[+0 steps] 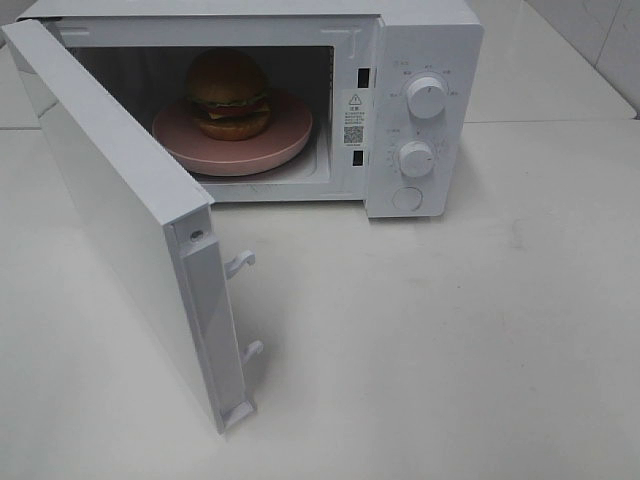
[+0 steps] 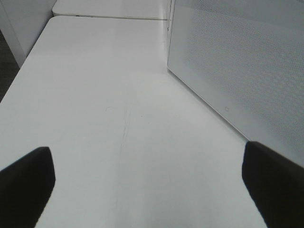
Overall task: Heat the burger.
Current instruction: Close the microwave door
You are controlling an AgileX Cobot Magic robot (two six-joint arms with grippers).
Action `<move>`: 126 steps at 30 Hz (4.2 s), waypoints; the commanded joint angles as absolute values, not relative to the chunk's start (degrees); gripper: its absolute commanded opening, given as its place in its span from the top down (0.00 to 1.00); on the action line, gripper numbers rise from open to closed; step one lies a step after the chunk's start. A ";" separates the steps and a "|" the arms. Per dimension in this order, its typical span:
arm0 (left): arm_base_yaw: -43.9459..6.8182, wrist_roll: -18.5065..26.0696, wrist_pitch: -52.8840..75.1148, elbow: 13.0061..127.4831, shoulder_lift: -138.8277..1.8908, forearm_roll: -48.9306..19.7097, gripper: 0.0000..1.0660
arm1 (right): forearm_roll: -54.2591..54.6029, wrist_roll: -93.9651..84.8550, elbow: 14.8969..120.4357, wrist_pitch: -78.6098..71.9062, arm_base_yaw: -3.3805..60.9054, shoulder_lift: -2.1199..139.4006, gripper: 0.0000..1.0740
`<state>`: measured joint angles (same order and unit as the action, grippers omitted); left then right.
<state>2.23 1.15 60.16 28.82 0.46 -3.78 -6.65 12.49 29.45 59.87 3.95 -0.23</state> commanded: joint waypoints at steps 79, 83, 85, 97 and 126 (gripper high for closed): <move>1.89 0.97 42.40 30.54 -17.36 -6.59 0.25 | -5.84 11.97 29.28 59.64 3.50 -1.72 0.30; 1.89 0.97 37.70 30.54 -24.24 -6.65 0.50 | -5.84 11.97 29.28 59.64 3.50 -1.72 0.30; 1.89 0.97 36.10 30.54 -27.50 -7.05 0.59 | -5.84 11.97 29.28 59.64 3.50 -1.72 0.30; 1.89 1.49 19.08 29.16 -47.38 -8.37 1.00 | -5.84 11.97 29.28 59.64 3.50 -1.72 0.30; -9.85 -6.99 -47.61 15.64 -77.92 9.80 1.00 | -5.84 11.97 29.28 59.64 3.50 -1.72 0.30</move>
